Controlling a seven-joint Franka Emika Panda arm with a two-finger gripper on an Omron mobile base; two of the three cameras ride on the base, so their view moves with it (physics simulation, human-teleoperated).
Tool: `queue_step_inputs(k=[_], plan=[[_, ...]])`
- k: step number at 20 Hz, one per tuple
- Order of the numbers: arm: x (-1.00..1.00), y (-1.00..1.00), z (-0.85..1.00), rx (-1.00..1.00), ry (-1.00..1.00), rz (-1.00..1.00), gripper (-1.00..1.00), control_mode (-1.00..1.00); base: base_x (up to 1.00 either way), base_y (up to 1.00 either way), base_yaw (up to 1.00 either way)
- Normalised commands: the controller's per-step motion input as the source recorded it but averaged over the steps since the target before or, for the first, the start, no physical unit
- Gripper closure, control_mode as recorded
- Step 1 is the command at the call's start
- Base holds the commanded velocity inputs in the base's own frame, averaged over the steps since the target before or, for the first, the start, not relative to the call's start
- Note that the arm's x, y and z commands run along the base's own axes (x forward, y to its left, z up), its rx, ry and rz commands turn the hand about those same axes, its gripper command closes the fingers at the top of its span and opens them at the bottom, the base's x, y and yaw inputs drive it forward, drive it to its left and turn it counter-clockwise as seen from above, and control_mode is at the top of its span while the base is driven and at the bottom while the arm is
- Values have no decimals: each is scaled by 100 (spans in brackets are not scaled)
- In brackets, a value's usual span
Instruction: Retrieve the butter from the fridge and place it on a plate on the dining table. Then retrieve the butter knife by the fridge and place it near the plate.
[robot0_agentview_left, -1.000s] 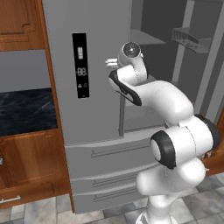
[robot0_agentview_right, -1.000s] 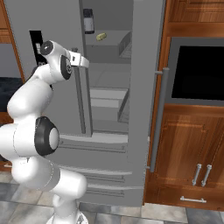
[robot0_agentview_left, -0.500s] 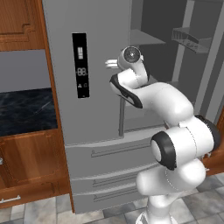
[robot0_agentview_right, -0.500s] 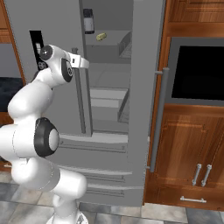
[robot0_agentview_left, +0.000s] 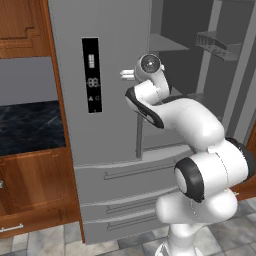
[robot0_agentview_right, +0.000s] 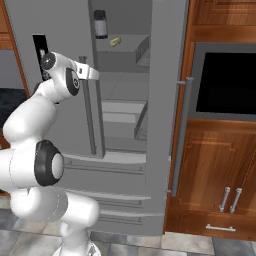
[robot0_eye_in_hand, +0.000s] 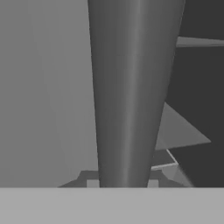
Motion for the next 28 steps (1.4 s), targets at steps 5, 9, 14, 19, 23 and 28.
queue_step_inputs(k=[5, 9, 14, 19, 23, 28], plan=[[-48, 71, 28, 0, 12, -9, 100, -100, 0, 0, 0], [-40, 84, 30, 0, 17, -18, 100, -100, 0, 0, 0], [-56, 93, 18, 0, 9, -20, 100, -100, 0, 0, 0], [-65, 100, 3, 0, 0, -19, 100, -100, 0, 0, 0], [-63, 100, 4, 0, 0, -17, 100, -100, 0, 0, 0], [-47, 95, 1, -2, 5, -12, 100, -100, 0, 0, 0]])
